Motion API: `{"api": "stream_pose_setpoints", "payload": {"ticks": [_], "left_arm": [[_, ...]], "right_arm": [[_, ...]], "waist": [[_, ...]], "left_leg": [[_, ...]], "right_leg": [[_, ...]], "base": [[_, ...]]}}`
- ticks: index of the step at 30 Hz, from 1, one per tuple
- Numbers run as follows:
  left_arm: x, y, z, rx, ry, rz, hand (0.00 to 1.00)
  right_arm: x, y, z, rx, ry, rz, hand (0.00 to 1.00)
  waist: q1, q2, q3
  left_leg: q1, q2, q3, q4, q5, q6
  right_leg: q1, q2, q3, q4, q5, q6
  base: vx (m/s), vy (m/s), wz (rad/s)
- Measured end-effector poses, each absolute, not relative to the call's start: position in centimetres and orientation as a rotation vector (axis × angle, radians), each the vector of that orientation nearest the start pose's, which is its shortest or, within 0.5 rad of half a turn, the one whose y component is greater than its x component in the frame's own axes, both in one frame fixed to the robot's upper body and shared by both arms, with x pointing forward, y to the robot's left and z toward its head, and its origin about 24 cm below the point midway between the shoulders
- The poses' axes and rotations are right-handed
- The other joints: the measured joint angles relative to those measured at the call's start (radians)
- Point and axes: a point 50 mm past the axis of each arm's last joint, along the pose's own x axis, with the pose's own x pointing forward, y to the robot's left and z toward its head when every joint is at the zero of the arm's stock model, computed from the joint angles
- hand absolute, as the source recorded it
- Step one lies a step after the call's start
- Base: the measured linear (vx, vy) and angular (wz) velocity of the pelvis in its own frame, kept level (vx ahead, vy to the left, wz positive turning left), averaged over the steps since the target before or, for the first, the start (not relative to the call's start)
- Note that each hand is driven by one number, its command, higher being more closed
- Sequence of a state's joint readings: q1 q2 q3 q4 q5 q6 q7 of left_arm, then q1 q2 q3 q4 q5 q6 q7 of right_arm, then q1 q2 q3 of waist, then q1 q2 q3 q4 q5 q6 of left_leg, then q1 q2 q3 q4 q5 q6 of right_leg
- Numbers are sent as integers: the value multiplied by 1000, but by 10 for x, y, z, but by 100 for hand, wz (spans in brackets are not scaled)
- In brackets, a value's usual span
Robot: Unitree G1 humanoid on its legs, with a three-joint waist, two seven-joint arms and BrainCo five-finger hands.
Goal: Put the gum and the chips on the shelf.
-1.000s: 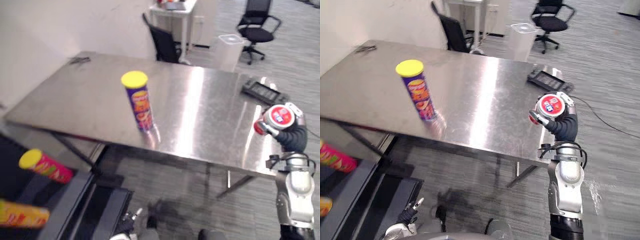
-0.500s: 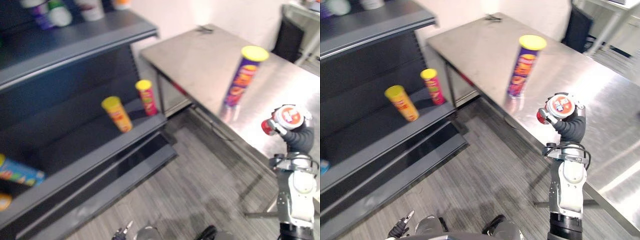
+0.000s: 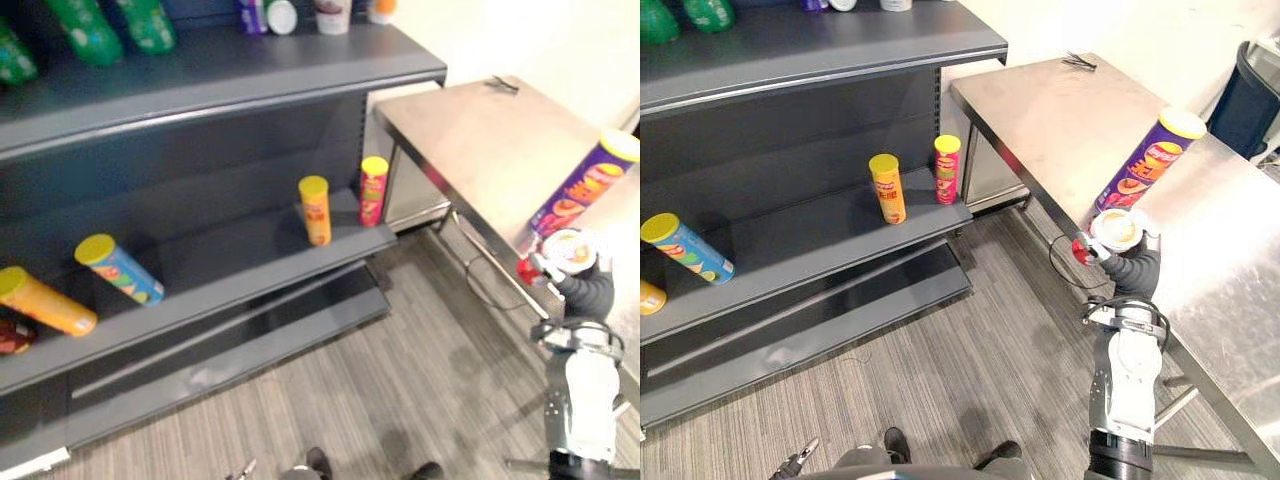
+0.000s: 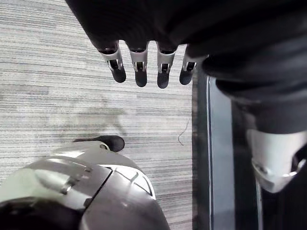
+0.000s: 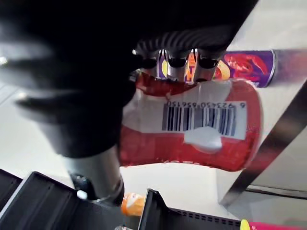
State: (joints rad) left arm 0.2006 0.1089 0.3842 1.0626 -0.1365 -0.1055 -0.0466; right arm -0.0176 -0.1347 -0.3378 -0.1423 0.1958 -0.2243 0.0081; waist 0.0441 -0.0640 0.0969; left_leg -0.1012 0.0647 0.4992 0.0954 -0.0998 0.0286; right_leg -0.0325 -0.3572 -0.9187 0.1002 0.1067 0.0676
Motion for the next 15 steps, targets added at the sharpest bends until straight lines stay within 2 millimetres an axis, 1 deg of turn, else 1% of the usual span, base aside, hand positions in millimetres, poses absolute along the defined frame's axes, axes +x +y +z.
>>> {"api": "stream_pose_setpoints", "payload": {"ticks": [4, 7, 8, 9, 10, 11, 12, 13, 14, 15], "left_arm": [[44, 241, -158, -225, 1053, 525, 0], [54, 238, -156, -234, 1010, 510, 0], [56, 238, -156, -231, 1003, 505, 0], [56, 237, -156, -230, 1003, 499, 0], [56, 236, -156, -236, 1004, 500, 0], [56, 235, -157, -251, 1003, 503, 0], [58, 232, -156, -246, 999, 485, 0], [59, 231, -156, -238, 995, 471, 0], [62, 229, -155, -216, 990, 446, 0], [65, 228, -155, -206, 988, 431, 0]], "right_arm": [[239, -246, 114, 7, -439, -281, 100], [252, -230, 115, 25, -438, -211, 100], [256, -222, 115, 30, -432, -178, 100], [259, -214, 113, 31, -422, -138, 100], [260, -209, 111, 32, -414, -114, 100], [262, -201, 108, 33, -398, -66, 100], [262, -195, 104, 32, -379, -32, 100], [262, -193, 102, 30, -370, -19, 100], [259, -192, 97, 27, -350, 0, 100], [257, -191, 94, 28, -336, 7, 100]], "waist": [[16, -1, 8], [20, -6, 24], [37, -9, 35], [53, -9, 40], [57, -9, 41], [66, -2, 47], [71, 15, 57], [69, 26, 63], [58, 46, 71], [49, 51, 75]], "left_leg": [[-10, 1, -23, -19, 12, -11], [-61, 23, -47, 38, -4, -10], [-81, 35, -56, 69, -17, -12], [-94, 37, -72, 85, -28, -5], [-97, 35, -77, 85, -31, -2], [-103, 33, -93, 85, -33, 0], [-104, 33, -116, 80, -32, 1], [-104, 31, -138, 79, -30, 5], [-97, 20, -201, 80, -18, 18], [-98, 18, -236, 80, -12, 26]], "right_leg": [[2, 10, 0, -2, 1, 1], [2, 25, -2, -14, 6, 8], [1, 31, 0, -14, 7, 9], [-1, 30, 6, -11, 7, 9], [-1, 27, 16, -6, 8, 10], [-3, 19, 40, 18, 18, 4], [-24, -1, 105, 95, 33, -18], [-47, -15, 172, 159, 42, -42], [-126, -15, 384, 300, 26, -111], [-151, 18, 497, 331, -21, -92]], "base": [[21, -26, 14], [-2, -17, 26], [4, 24, 21], [13, 33, 23], [41, 64, 35], [84, 128, 48], [94, 158, 57], [93, 186, 79], [119, 165, 86], [141, 88, 141]]}}
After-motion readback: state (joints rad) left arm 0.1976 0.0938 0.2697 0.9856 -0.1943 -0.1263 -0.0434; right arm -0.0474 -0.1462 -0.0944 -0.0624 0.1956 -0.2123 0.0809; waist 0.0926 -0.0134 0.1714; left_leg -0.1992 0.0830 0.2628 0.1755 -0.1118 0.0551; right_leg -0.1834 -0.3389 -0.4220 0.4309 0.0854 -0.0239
